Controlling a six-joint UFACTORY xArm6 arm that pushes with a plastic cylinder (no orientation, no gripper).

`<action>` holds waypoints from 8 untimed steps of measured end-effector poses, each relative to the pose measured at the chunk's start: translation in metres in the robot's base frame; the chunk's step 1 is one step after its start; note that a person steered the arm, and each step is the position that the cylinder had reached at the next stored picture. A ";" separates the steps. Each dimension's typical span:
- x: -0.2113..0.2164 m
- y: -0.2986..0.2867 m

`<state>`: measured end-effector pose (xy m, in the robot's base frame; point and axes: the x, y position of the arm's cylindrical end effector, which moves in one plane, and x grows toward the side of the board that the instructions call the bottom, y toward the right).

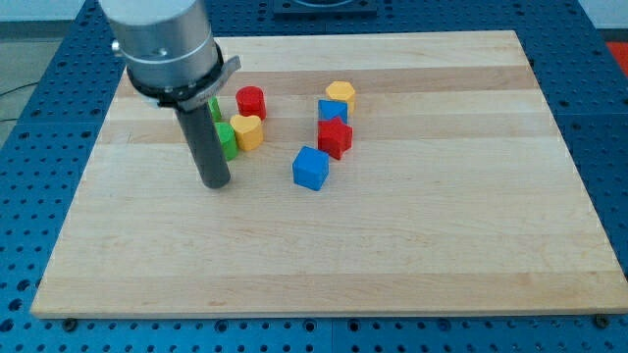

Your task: Move the blue cube to the bottom right of the yellow heart

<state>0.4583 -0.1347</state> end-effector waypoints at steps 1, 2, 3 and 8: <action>-0.023 0.000; -0.023 -0.004; 0.011 0.020; 0.029 0.117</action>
<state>0.4869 -0.0177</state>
